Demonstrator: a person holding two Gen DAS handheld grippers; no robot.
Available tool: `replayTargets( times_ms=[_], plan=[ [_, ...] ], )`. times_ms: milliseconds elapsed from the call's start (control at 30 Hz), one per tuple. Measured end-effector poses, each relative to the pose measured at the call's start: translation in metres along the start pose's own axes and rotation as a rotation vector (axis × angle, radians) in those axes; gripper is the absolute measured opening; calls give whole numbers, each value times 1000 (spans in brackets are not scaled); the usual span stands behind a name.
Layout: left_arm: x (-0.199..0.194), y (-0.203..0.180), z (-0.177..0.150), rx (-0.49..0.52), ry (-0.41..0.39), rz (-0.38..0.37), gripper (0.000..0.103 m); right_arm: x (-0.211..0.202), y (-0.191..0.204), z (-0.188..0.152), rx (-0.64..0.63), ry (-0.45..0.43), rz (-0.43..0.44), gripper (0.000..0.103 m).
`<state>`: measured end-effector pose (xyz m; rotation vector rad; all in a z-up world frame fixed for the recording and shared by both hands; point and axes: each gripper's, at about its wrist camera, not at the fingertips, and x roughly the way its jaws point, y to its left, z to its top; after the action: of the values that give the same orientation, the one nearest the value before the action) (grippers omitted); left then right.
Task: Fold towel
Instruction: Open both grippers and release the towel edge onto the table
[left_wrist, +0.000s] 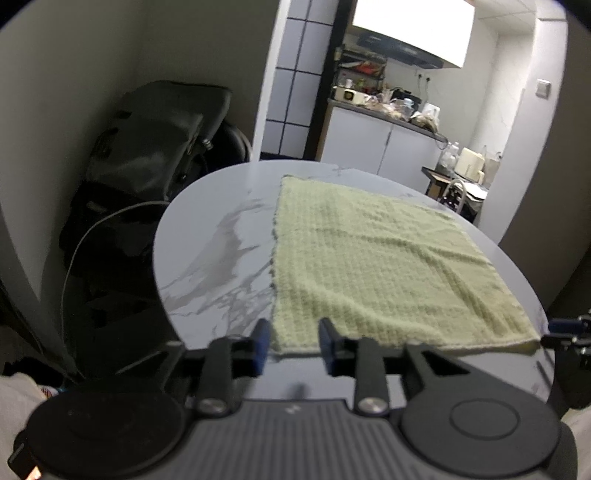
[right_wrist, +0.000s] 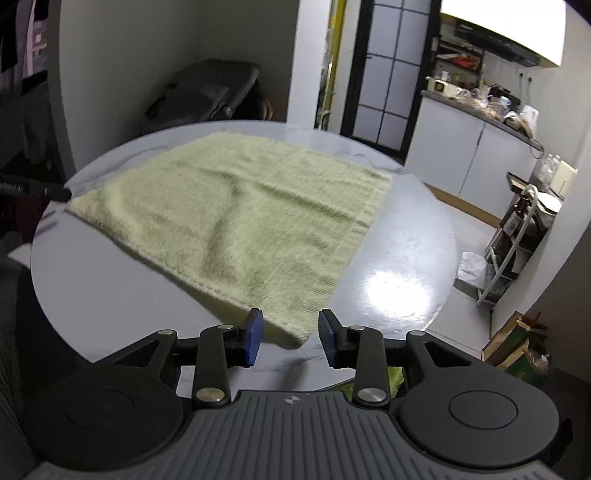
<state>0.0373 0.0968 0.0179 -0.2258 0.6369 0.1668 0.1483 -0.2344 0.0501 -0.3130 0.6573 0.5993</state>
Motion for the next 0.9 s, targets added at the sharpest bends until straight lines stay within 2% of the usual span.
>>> replayTargets(
  times_ms=[100, 467, 667, 900],
  plan=[
    [1, -10, -1, 35, -12, -19, 45, -4, -6, 0, 41, -20, 6, 42],
    [12, -20, -3, 81, -6, -51, 42, 19, -5, -8, 112, 14, 2, 43],
    [15, -17, -9, 90, 17, -38, 33, 22, -4, -11, 119, 5, 10, 42],
    [15, -22, -12, 153, 6, -14, 33, 17, -6, -10, 103, 3, 12, 42]
  ],
)
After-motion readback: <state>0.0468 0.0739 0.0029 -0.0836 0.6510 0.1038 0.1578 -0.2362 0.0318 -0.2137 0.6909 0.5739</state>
